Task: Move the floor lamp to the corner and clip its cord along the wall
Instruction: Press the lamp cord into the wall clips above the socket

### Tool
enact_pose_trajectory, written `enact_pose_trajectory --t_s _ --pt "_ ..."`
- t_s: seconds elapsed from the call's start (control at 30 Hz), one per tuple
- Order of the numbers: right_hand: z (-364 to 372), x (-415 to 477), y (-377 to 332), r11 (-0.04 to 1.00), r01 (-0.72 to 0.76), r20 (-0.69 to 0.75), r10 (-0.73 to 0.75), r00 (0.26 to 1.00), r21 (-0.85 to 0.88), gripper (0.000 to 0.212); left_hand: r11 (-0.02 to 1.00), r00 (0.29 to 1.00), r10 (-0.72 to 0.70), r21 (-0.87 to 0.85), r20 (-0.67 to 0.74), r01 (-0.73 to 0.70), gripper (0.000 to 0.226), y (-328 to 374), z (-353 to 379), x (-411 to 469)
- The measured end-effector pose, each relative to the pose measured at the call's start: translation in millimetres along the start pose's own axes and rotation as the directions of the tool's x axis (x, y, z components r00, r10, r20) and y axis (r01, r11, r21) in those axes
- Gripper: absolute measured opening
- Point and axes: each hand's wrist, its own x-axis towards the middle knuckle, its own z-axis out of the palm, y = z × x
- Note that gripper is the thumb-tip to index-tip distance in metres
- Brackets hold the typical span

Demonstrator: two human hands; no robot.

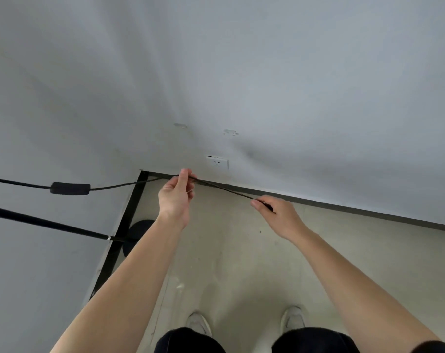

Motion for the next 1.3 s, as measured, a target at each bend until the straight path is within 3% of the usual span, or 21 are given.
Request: enact_pose_trajectory --t_s 0.1,0.2,0.37,0.43,0.5,0.7,0.87,1.0,1.07,1.13,1.2,1.3 --pt "17 32 11 0.996 0.013 -0.054 -0.009 0.999 0.083 0.025 0.999 0.996 -0.033 -0.004 0.080 0.034 0.015 -21 -4 27" --pt "36 64 15 0.993 0.052 -0.021 -0.050 0.999 0.104 0.028 0.998 0.977 -0.057 0.051 0.204 0.047 0.015 -44 -3 51" --pt "65 114 26 0.980 0.157 -0.047 -0.152 0.987 0.124 0.051 0.988 0.945 0.008 0.144 0.327 -0.059 0.015 -77 -6 90" --pt "76 131 29 0.974 0.196 -0.072 -0.189 0.979 0.116 0.038 0.977 0.934 0.063 0.169 0.352 -0.130 0.013 -91 -8 105" --pt "85 145 34 0.971 0.216 -0.082 -0.208 0.975 0.102 0.026 0.968 0.924 0.128 0.157 0.360 -0.195 0.011 -101 -10 119" --pt "114 166 51 0.939 0.325 -0.121 -0.312 0.942 0.107 0.027 0.940 0.886 0.305 0.042 0.350 -0.340 0.013 -117 -13 160" --pt "130 174 82 0.937 0.323 -0.157 -0.302 0.940 0.133 0.028 0.931 0.912 0.361 -0.138 0.196 -0.339 0.010 -108 -9 185" --pt "136 182 86 0.943 0.305 -0.176 -0.281 0.943 0.134 0.028 0.922 0.945 0.317 -0.258 0.076 -0.288 0.011 -99 -15 196" --pt "138 188 73 0.935 0.333 -0.174 -0.310 0.935 0.124 0.027 0.947 0.950 0.273 -0.216 0.148 -0.239 0.020 -103 -17 197" --pt "137 192 54 0.924 0.367 -0.155 -0.349 0.924 0.104 0.026 0.975 0.937 0.224 -0.049 0.267 -0.219 0.028 -108 -18 196" --pt "134 197 38 0.916 0.396 -0.137 -0.385 0.913 0.064 0.024 0.961 0.904 0.236 0.050 0.357 -0.271 0.022 -110 -17 194" --pt "123 200 26 0.908 0.414 -0.166 -0.399 0.902 0.065 0.024 0.951 0.887 0.291 -0.009 0.358 -0.309 0.017 -97 -12 191"
